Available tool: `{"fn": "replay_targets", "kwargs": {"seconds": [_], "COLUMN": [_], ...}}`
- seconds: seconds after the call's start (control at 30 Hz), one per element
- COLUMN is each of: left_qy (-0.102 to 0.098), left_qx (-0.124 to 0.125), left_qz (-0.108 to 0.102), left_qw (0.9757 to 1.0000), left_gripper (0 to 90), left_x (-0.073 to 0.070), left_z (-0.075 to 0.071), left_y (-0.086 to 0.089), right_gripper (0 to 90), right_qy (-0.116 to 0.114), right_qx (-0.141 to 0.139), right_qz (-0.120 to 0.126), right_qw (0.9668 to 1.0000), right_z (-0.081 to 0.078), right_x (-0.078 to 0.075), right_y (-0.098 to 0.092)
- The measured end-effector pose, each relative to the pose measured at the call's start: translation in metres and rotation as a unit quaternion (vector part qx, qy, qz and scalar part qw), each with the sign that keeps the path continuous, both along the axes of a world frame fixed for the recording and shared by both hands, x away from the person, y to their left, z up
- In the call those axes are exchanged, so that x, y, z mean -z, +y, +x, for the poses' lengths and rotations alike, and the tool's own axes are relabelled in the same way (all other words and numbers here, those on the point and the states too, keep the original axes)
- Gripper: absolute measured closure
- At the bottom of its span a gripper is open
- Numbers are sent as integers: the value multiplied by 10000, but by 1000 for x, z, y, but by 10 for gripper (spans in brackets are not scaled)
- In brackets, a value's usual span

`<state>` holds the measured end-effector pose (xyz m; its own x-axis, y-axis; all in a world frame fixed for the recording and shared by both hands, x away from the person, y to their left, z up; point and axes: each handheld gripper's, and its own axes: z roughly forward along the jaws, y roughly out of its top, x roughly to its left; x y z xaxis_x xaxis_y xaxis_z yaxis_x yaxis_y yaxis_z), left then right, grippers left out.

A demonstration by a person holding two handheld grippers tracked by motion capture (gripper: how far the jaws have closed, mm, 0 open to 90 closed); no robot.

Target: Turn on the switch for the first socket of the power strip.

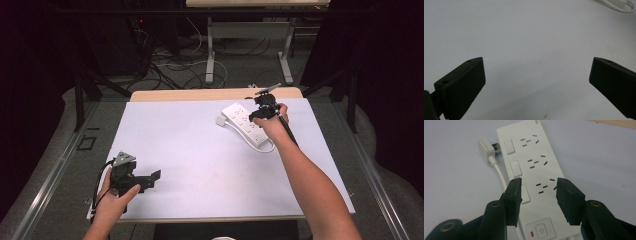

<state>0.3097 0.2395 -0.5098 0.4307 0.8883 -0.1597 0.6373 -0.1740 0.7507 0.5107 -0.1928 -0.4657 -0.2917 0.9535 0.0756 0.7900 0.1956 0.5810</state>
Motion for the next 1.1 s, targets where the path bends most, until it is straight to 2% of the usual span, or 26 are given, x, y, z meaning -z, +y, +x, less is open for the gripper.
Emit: {"fn": "replay_targets", "kwargs": {"seconds": [0.4, 0.47, 0.5, 0.57, 0.63, 0.67, 0.9, 1.03, 1.07, 1.1], "left_qy": [6, -4, -4, 2, 7, 7, 4, 24, 21, 21], "left_qx": [27, 30, 31, 33, 40, 40, 49, 22, 20, 19], "left_qz": [27, 19, 19, 28, 30, 31, 28, 3, 3, 4], "left_qw": [10000, 10000, 10000, 10000, 10000, 10000, 10000, 10000, 10000, 10000], "left_gripper": [4, 4, 4, 4, 5, 5, 5, 5, 5, 5], "left_x": [0, 0, 0, 0, 0, 0, 0, 1, 1, 1], "left_z": [0, 0, 0, 0, 0, 0, 0, 0, 0, 0], "left_y": [1, 1, 1, 1, 1, 1, 1, 0, 0, 0], "right_gripper": [672, 681, 685, 695, 707, 713, 735, 771, 787, 790], "right_qy": [104, 65, 150, 171, 127, 198, 258, 298, 359, 431], "right_qx": [-10, -21, -5, -32, -31, -38, -43, -5, -24, 16], "right_qz": [15, 121, 50, 50, 87, 53, -14, 62, 1, 40], "right_qw": [9999, 9999, 9999, 9998, 9999, 9998, 9997, 9995, 9994, 9991], "right_z": [6, 7, 7, 8, 9, 9, 12, 14, 15, 15], "right_x": [9, 12, 12, 14, 16, 15, 20, 25, 25, 26], "right_y": [4, 5, 6, 7, 8, 9, 9, 9, 9, 10]}}
